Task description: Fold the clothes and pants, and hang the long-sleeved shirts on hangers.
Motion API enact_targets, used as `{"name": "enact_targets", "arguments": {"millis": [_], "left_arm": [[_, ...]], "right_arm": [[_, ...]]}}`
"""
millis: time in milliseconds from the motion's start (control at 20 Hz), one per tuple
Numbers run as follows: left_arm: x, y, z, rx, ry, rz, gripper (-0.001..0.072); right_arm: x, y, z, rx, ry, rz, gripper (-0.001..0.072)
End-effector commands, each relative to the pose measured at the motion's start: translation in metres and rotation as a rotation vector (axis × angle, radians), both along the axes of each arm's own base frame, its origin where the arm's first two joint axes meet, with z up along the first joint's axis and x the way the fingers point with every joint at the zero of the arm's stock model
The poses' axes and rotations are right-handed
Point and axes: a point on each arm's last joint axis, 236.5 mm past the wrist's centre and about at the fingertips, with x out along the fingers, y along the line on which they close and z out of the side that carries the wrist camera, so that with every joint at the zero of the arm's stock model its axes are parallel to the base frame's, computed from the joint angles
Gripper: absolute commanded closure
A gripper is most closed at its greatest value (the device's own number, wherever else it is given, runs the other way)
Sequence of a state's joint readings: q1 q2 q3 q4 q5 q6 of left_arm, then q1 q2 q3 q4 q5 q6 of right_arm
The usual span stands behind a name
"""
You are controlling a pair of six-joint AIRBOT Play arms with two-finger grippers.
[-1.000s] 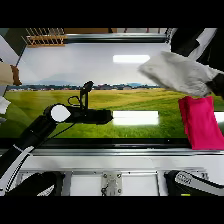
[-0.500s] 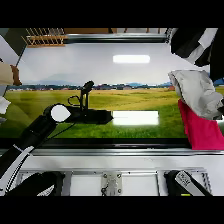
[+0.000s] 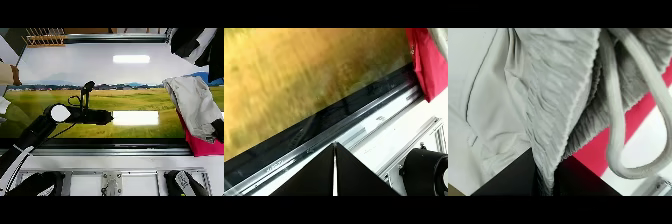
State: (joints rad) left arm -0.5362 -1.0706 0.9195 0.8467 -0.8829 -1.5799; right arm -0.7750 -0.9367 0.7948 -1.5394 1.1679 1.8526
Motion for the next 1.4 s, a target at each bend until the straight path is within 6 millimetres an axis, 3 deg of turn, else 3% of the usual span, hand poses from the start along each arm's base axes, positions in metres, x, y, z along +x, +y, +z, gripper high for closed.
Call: {"name": "enact_targets", "arguments": {"millis": [0,200,250,350,450,550,650,750,850,1000,1150,1350], "left_arm": [[-0.003,0.0,-0.001,0.005,0.006,-0.013,0.0701],[-0.003,0.0,-0.001,0.005,0.004,-0.013,0.0701],[-0.003,0.0,-0.001,0.005,0.005,-0.013,0.0701],[-0.003,0.0,-0.001,0.006,0.004,-0.013,0.0701],[-0.003,0.0,-0.001,0.006,-0.001,-0.017,0.0701],[-0.002,0.0,-0.001,0.006,-0.002,-0.016,0.0701],[0.0,0.0,0.0,0.003,-0.008,-0.01,0.0701],[0.003,0.001,0.0,0.001,-0.011,-0.001,0.0701],[0.01,0.008,0.001,0.001,-0.011,0.025,0.0701],[0.03,0.029,0.001,0.0,-0.012,0.097,0.0701],[0.046,0.048,0.001,0.001,-0.012,0.158,0.0701],[0.057,0.062,0.001,-0.001,-0.01,0.203,0.0701]], "right_arm": [[-0.02,0.003,-0.014,0.001,0.074,0.001,0.0689],[-0.032,0.005,-0.016,0.009,0.128,0.015,0.0673],[-0.034,0.007,-0.016,0.016,0.14,0.028,0.0589],[-0.037,0.01,-0.014,0.02,0.157,0.076,-0.0006],[-0.022,0.008,0.003,-0.041,0.08,0.123,0.0004],[0.019,0.014,0.048,-0.186,-0.097,0.279,0.0004],[0.07,0.056,0.099,-0.286,-0.324,0.489,0.0004],[0.104,0.127,0.121,-0.245,-0.482,0.703,0.0004],[0.114,0.195,0.118,-0.158,-0.527,0.895,0.0004],[0.12,0.252,0.106,-0.117,-0.526,1.083,0.0004],[0.119,0.275,0.093,-0.077,-0.497,1.151,0.0005],[0.119,0.276,0.091,-0.071,-0.494,1.152,0.0012]]}}
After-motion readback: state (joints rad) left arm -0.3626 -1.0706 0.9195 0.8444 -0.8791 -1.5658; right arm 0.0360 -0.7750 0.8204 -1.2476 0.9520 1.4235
